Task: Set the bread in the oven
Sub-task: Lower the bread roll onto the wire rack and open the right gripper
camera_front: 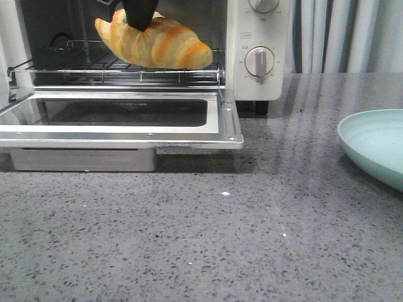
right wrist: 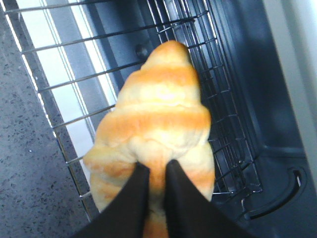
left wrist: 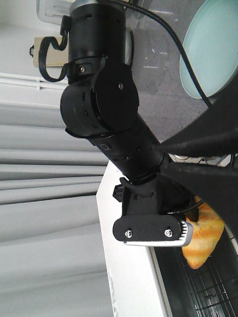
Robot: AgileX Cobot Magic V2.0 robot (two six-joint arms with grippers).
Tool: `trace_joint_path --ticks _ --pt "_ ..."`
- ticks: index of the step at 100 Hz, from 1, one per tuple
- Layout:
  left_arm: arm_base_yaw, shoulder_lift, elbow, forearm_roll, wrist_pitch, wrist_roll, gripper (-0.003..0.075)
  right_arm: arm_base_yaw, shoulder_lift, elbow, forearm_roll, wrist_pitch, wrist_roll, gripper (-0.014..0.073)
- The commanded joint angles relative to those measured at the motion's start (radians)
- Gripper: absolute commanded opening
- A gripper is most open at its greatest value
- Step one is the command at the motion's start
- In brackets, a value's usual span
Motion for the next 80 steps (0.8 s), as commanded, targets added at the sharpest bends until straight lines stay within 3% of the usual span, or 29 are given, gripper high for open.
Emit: trace_joint_path --ticks 1,9,16,65,80 --pt "-0.006 0.006 -0.034 -0.002 0.045 0.005 -0.002 -0.006 -0.053 -0.034 -0.034 -0.044 0.005 0.016" --pt "-0.006 0.006 -0.034 -0.002 0.045 0.005 -0.002 -0.006 -0.053 -0.034 -0.034 -0.044 0.035 0.0313" --pt "-0.006 0.006 -0.034 -0.002 0.045 0.005 -0.002 -0.006 -0.053 -0.034 -0.034 -0.044 0.037 0.0363" --pt "-0.006 0.006 -0.034 0.0 0.043 0.006 -0.002 0.009 -0.055 -0.034 -0.036 -0.034 0.038 0.036" --pt "-0.006 0.006 -0.034 0.004 0.043 0.006 -0.002 0.037 -0.067 -0.034 -0.036 -0.003 0.038 0.0234"
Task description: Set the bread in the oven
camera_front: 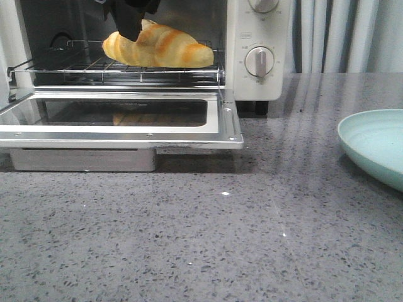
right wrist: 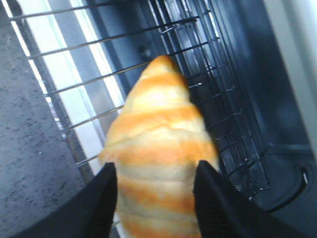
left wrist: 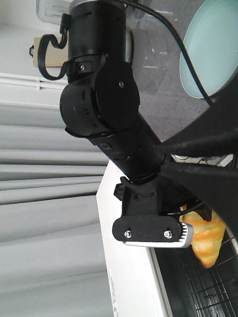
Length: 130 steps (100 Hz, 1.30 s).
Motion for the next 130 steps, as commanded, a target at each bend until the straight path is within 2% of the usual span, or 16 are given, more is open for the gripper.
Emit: trace_joint_path --ticks 1,20,29,53,65,90,103,130 --pt "-0.006 0.006 -0.034 0.004 0.042 0.004 -0.002 0.02 -0.069 -0.033 -0.034 -0.013 0.006 0.0218" --pt "-0.006 0.006 -0.034 0.004 -0.008 0.046 -0.002 0.064 -0.117 -0.033 -0.034 0.048 0.044 -0.0013" --pt "-0.006 0.006 -0.034 0.009 -0.035 0.056 -0.002 0.073 -0.145 -0.033 -0.032 0.059 0.098 -0.0074" --pt "-0.006 -0.017 -0.034 0.067 -0.112 0.056 -0.002 0.079 -0.244 -0.033 -0.035 0.095 0.153 -0.0064" --pt "-0.006 -0.05 -0.034 0.116 -0.17 0.056 -0.002 0.079 -0.286 -0.029 -0.088 0.13 0.18 -0.0051" --pt "-0.006 -0.161 -0.034 0.187 -0.262 0.064 -0.002 0.079 -0.374 -0.028 -0.115 0.114 0.218 -0.0051" --pt "-0.006 -0.222 -0.034 0.19 -0.284 0.163 -0.002 0.079 -0.397 -0.026 -0.158 0.137 0.222 -0.0051" --pt "-0.006 -0.269 -0.034 0.144 -0.454 0.346 -0.002 0.077 -0.429 0.016 -0.28 0.142 0.274 -0.0051"
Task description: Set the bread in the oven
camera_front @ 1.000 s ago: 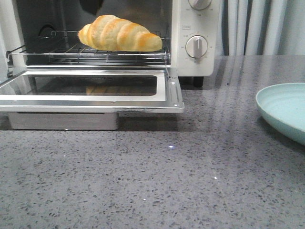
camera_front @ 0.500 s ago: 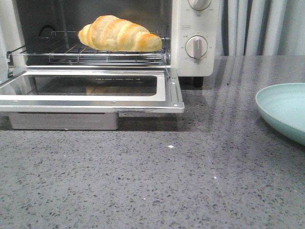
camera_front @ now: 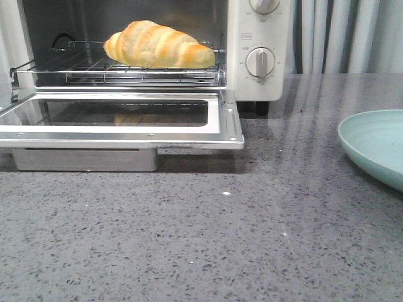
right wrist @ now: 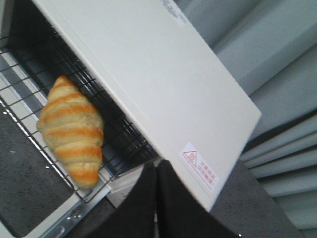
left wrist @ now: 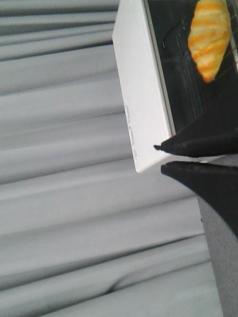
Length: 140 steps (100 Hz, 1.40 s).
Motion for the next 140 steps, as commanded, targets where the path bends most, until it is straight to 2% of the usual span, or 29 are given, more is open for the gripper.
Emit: trace_joint_path --ticks 1,24,44,59,71,85,113,140 --pt "-0.006 -0.001 -0.032 0.031 -0.004 0.048 -0.002 -0.002 -0.05 0.004 -0.106 -0.046 0.018 -0.0051" --pt "-0.006 -0.06 -0.032 0.052 -0.117 0.115 -0.002 -0.052 -0.05 0.051 -0.114 -0.117 0.072 -0.0051" --pt "-0.006 -0.132 -0.032 -0.014 -0.117 0.152 -0.002 -0.128 -0.059 0.059 0.025 -0.21 0.093 -0.0051" --pt "-0.006 -0.191 -0.028 -0.108 -0.102 0.278 -0.002 -0.132 -0.096 0.122 -0.025 -0.267 0.093 -0.0051" --pt "-0.006 -0.226 -0.028 -0.114 -0.104 0.278 -0.002 -0.134 -0.145 0.187 -0.042 -0.265 0.098 -0.0051" --pt "-0.006 -0.239 -0.028 -0.114 -0.12 0.303 -0.002 -0.134 -0.231 0.275 -0.132 -0.285 0.168 -0.0051" --pt "-0.006 -0.239 0.017 -0.114 -0.12 0.303 -0.002 -0.134 -0.458 0.447 -0.211 -0.24 0.209 -0.0051" --pt "-0.006 -0.239 0.098 -0.114 -0.081 0.214 -0.002 -0.134 -0.711 0.705 -0.253 -0.167 0.301 -0.0043"
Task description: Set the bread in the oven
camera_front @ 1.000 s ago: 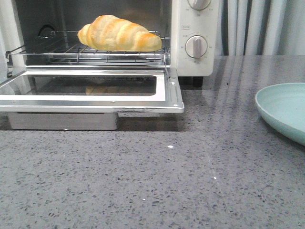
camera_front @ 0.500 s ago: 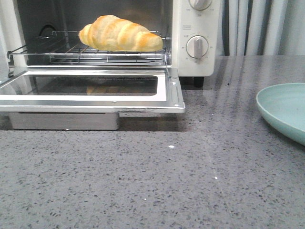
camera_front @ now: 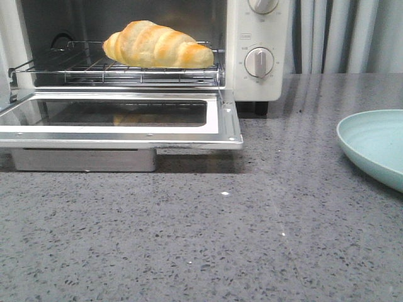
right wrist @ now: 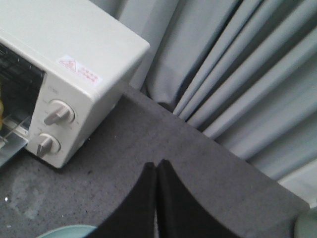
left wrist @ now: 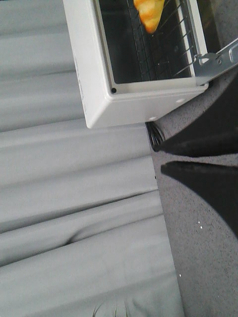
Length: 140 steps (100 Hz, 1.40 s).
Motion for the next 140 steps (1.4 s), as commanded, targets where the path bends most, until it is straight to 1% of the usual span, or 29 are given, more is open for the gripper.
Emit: trace_joint_path --ticks 1,10,28,48,66,87,117,140 --pt "-0.006 0.02 -0.002 -0.001 0.079 -0.028 -0.002 -0.006 -0.096 0.067 -0.086 -0.015 0.037 -0.0043" --pt "-0.006 0.02 0.002 -0.001 0.079 -0.028 -0.002 -0.006 -0.183 0.151 -0.107 0.017 0.047 -0.0043" --pt "-0.006 0.02 0.002 -0.001 0.089 -0.042 -0.002 -0.006 -0.346 0.275 -0.109 0.086 0.127 -0.0043" --pt "-0.006 0.02 0.011 -0.001 0.089 -0.048 -0.002 -0.006 -0.5 0.371 -0.114 0.142 0.126 -0.0043" --pt "-0.006 0.02 0.011 -0.001 0.089 -0.048 -0.002 -0.006 -0.591 0.433 -0.132 0.195 0.126 -0.0043" --pt "-0.006 0.02 0.011 -0.001 0.085 -0.048 -0.002 -0.006 -0.702 0.469 -0.129 0.18 0.126 -0.0044" --pt "-0.006 0.02 0.011 -0.001 0.085 -0.048 -0.002 -0.006 -0.875 0.469 -0.052 0.163 0.126 -0.0044" --pt "-0.006 0.02 0.011 -0.001 0.085 -0.048 -0.002 -0.006 -0.902 0.469 -0.037 0.21 0.126 -0.0044"
